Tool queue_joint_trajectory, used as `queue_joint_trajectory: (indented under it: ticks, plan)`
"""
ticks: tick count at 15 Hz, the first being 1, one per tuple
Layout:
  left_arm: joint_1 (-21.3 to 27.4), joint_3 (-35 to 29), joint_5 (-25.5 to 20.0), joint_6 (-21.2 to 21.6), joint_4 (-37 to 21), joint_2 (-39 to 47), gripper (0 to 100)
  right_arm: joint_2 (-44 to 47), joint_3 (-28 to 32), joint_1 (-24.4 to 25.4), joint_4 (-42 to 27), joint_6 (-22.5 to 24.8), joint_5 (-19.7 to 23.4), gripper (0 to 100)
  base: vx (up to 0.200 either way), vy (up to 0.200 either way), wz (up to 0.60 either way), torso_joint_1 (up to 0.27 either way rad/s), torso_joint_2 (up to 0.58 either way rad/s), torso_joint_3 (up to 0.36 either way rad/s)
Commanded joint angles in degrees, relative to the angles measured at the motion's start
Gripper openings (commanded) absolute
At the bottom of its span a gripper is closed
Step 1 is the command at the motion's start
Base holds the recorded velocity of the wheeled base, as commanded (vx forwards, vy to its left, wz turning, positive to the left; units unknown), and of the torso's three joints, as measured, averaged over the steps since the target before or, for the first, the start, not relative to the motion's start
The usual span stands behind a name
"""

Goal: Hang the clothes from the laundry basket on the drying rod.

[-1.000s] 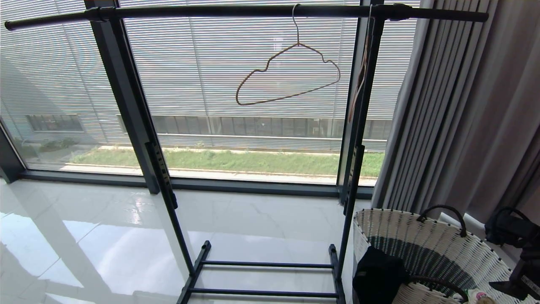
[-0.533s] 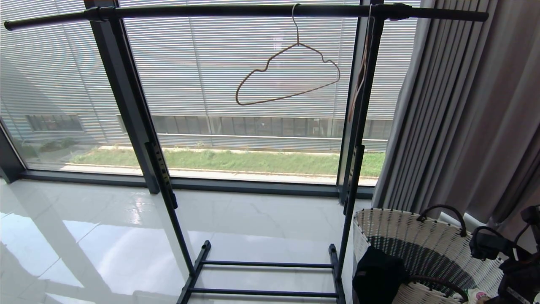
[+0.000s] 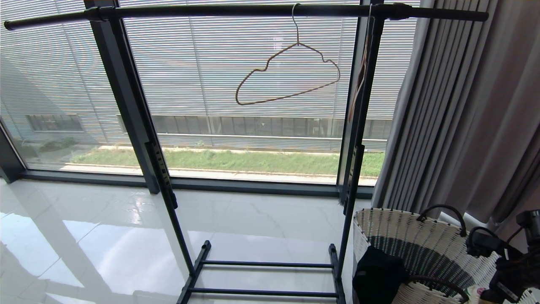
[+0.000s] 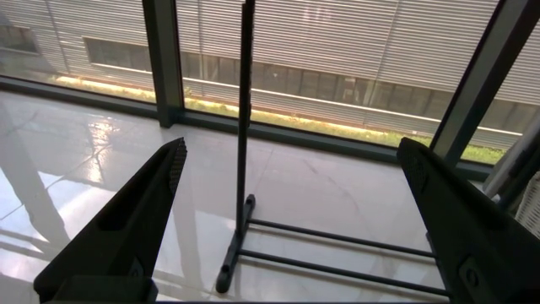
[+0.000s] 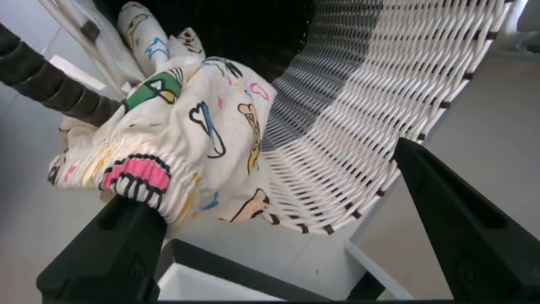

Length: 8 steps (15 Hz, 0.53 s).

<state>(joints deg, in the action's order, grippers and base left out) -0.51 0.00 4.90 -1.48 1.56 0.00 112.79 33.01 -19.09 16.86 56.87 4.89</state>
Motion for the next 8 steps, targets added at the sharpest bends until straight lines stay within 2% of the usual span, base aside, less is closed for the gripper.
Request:
queue_joint_trajectory:
  ticks: [1,2,6,8]
  plan:
    - [-0.02,0.0,0.02,-0.02,0.02,0.0,100,2.44,-1.2,-0.25,3.09,0.0,1.35,100,0.0,0.0,0.0,0.0,0.0,0.0]
    - [-0.02,0.0,0.02,-0.02,0.02,0.0,100,2.7,-2.25,-0.25,4.67,0.0,1.88,0,0.0,0.0,0.0,0.0,0.0,0.0]
    - [-0.02,0.0,0.02,-0.02,0.02,0.0,100,2.26,-6.64,-0.6,10.03,-0.53,2.67,0,0.0,0.0,0.0,0.0,0.0,0.0]
    - [-0.02,0.0,0.02,-0.02,0.02,0.0,100,-1.96,-8.58,-1.21,11.7,-2.29,3.72,0,0.0,0.0,0.0,0.0,0.0,0.0]
